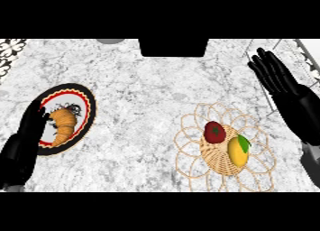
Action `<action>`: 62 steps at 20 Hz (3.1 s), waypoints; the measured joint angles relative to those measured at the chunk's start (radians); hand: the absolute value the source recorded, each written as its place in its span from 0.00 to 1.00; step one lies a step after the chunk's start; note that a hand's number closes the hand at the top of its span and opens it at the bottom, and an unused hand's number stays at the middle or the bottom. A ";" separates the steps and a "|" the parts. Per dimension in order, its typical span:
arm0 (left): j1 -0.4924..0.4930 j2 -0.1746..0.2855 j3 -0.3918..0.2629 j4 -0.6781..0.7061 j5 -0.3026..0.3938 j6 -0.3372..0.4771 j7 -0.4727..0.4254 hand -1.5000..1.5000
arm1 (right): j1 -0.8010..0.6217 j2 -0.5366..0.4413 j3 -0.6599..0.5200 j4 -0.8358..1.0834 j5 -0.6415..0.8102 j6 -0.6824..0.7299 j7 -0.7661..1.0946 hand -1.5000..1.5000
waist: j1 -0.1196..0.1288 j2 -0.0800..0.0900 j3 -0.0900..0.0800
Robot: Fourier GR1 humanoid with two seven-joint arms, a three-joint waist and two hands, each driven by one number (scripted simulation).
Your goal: Pick the lemon from the placemat and place it in the tiered shelf
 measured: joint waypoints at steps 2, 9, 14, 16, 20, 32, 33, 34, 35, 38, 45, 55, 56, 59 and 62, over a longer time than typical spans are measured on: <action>-0.018 -0.009 -0.009 0.007 -0.024 0.007 -0.003 0.50 | 0.029 0.005 -0.025 0.003 -0.005 -0.027 0.023 0.00 | -0.012 0.004 -0.002; -0.083 -0.005 -0.065 0.011 -0.080 -0.005 0.008 0.50 | 0.146 0.088 -0.178 0.130 -0.110 -0.207 0.084 1.00 | -0.102 0.021 0.006; -0.114 -0.020 -0.105 0.023 -0.103 -0.014 0.019 0.50 | 0.269 0.059 -0.251 0.287 0.074 -0.499 0.063 0.00 | -0.114 0.026 -0.004; -0.139 -0.032 -0.125 0.032 -0.115 -0.019 0.031 0.50 | 0.303 0.132 -0.280 0.317 0.101 -0.610 -0.012 0.00 | -0.097 0.022 -0.003; -0.206 -0.072 -0.150 0.087 -0.142 -0.028 0.051 0.50 | 0.392 0.248 -0.352 0.298 0.071 -0.650 -0.199 0.00 | -0.068 0.015 -0.004; -0.282 -0.150 -0.165 0.182 -0.200 -0.048 0.048 0.50 | 0.563 0.032 -0.175 -0.026 0.242 -0.580 0.146 0.00 | -0.030 0.010 -0.008; -0.280 -0.146 -0.161 0.179 -0.198 -0.057 0.045 0.50 | 0.574 0.002 -0.164 -0.062 0.261 -0.580 0.199 0.00 | -0.028 0.010 -0.008; -0.279 -0.145 -0.160 0.179 -0.201 -0.059 0.045 0.50 | 0.584 -0.031 -0.152 -0.106 0.281 -0.580 0.259 0.00 | -0.028 0.009 -0.009; -0.277 -0.144 -0.163 0.170 -0.204 -0.058 0.054 0.50 | 0.590 -0.063 -0.138 -0.135 0.303 -0.575 0.314 0.00 | -0.025 0.009 -0.009; -0.284 -0.152 -0.163 0.181 -0.208 -0.064 0.053 0.50 | 0.571 -0.165 -0.094 -0.211 0.364 -0.540 0.496 0.00 | -0.017 0.011 -0.010; -0.314 -0.166 -0.155 0.203 -0.217 -0.071 0.060 0.50 | 0.482 -0.355 0.017 -0.353 0.497 -0.403 0.914 0.00 | -0.006 0.013 -0.010; -0.281 -0.188 -0.128 0.184 -0.251 -0.103 0.064 0.50 | 0.272 -0.232 0.158 -0.466 0.711 -0.267 1.283 0.00 | -0.011 0.010 -0.007; -0.292 -0.190 -0.120 0.185 -0.254 -0.106 0.076 0.50 | 0.265 -0.211 0.169 -0.468 0.737 -0.260 1.293 0.00 | -0.012 0.010 -0.007; -0.304 -0.199 -0.102 0.189 -0.262 -0.119 0.085 0.50 | 0.240 -0.154 0.188 -0.447 0.798 -0.239 1.306 0.00 | -0.015 0.010 -0.006; -0.289 -0.206 -0.090 0.190 -0.267 -0.133 0.072 0.50 | 0.226 -0.098 0.211 -0.442 0.871 -0.223 1.328 0.00 | -0.015 0.010 -0.006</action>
